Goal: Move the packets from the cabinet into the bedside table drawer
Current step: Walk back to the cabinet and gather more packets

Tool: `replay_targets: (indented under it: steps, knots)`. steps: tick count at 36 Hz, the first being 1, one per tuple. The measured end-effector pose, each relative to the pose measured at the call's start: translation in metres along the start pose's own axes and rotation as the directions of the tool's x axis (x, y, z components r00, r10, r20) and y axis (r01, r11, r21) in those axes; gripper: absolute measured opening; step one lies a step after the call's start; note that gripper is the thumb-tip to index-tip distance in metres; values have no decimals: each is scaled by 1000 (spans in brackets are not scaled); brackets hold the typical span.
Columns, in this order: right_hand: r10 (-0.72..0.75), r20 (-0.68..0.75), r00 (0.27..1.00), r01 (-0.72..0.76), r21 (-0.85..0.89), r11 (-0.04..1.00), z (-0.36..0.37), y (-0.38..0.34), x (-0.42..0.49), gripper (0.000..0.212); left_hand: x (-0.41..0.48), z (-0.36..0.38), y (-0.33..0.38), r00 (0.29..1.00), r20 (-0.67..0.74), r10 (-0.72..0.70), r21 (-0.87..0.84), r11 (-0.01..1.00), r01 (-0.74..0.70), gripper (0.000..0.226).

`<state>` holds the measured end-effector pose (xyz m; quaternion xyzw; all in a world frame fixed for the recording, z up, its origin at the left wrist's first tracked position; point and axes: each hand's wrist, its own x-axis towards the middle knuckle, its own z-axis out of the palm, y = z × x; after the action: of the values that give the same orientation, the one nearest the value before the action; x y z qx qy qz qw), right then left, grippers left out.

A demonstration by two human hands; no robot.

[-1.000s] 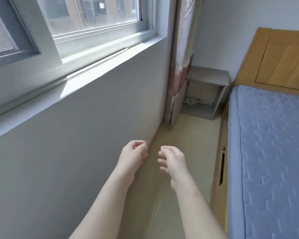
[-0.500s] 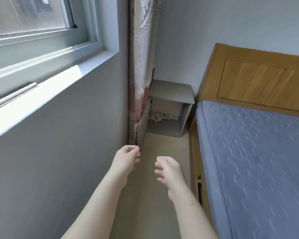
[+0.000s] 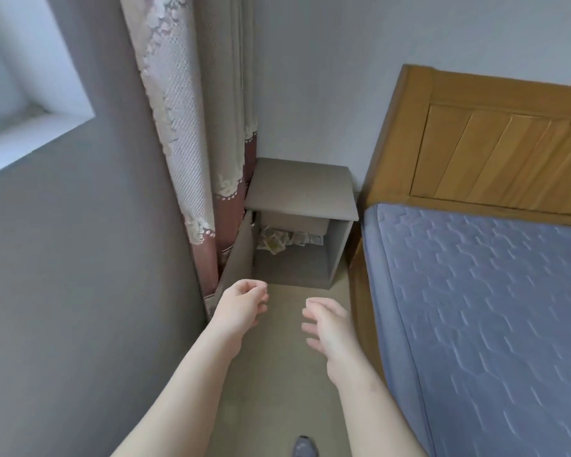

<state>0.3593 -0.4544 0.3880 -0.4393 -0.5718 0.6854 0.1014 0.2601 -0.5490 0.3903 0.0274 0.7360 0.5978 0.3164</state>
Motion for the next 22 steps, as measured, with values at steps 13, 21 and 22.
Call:
replay_targets:
  steps: [13,21,22]
  knots:
    - [116,55,992,-106,-159,981,7,-102,242,9,232,60,74,982,-146,-117,-64,992,109,16]
    - [153,54,987,-144,-148,979,34,-102,403,8,397,90,78,988,-109,-109,23,993,112,13]
    - [162,62,985,-150,-159,976,39,-99,421,8,416,94,76,989,-104,-107,27,993,111,13]
